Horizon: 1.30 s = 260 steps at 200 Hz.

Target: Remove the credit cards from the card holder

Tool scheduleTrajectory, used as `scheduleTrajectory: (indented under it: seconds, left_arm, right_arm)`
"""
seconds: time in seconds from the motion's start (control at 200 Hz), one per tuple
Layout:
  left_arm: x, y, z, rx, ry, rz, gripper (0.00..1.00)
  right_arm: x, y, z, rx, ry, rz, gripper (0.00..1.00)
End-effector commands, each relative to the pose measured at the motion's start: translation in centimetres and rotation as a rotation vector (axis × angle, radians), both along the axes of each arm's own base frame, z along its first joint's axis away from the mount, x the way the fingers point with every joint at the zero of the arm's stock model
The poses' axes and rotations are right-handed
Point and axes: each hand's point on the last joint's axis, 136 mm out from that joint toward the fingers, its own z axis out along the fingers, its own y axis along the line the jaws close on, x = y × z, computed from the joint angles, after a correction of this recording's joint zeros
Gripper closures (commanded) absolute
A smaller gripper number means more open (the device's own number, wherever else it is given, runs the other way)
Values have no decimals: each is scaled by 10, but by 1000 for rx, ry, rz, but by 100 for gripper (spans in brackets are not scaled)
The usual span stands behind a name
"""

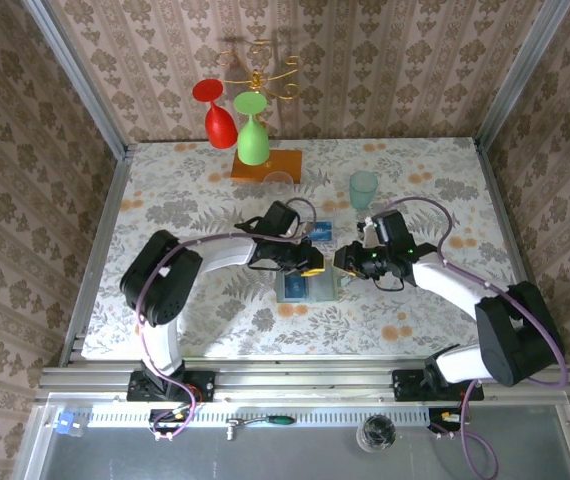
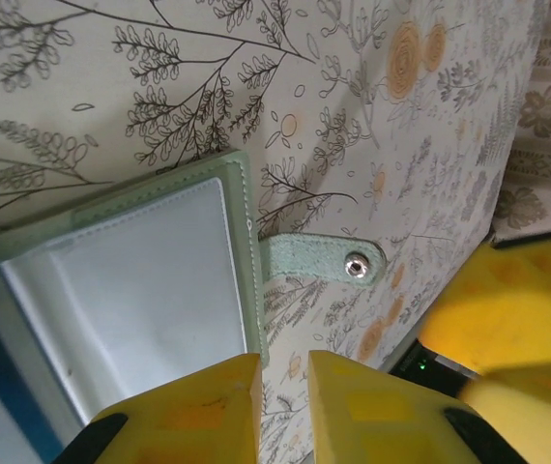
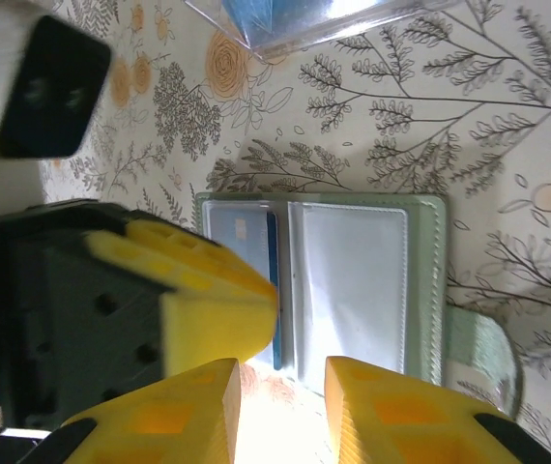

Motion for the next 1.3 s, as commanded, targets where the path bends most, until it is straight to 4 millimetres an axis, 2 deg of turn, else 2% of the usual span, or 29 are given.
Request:
scheduleTrajectory:
  seconds: [0.0, 0.2, 0.505, 0.65, 0.78, 0.925, 0.955, 1.085, 1.295]
  left_arm:
    - [-3, -11, -2, 5, 25, -29, 80]
    - [-4, -20, 5, 11, 12, -57, 80]
    - [-10, -7, 18, 10, -45, -36, 80]
    - [-11, 9, 18, 22, -88, 11, 80]
    - [-12, 26, 18, 16, -117, 52, 80]
    - [-16, 51, 8, 29, -145, 83, 80]
    - [-17, 55, 8, 28, -157, 89, 80]
    - [-19, 74, 8, 27, -194, 125, 80]
    - [-12, 86, 8, 13, -224, 163, 79]
  right_arm:
    - [-12, -17, -5, -59, 2, -4, 71]
    - [-19, -25, -1, -71, -18, -4, 70]
    - [-21, -15, 6, -12, -27, 14, 69]
    - [-19, -6, 6, 3, -19, 34, 70]
    - [-16, 10, 5, 12, -10, 73, 70]
    - [-14, 30, 8, 2, -24, 126, 70]
    - [-14, 34, 1, -9, -4, 137, 70]
    - [-14, 47, -2, -14, 13, 157, 70]
    - [-12, 58, -1, -25, 31, 177, 70]
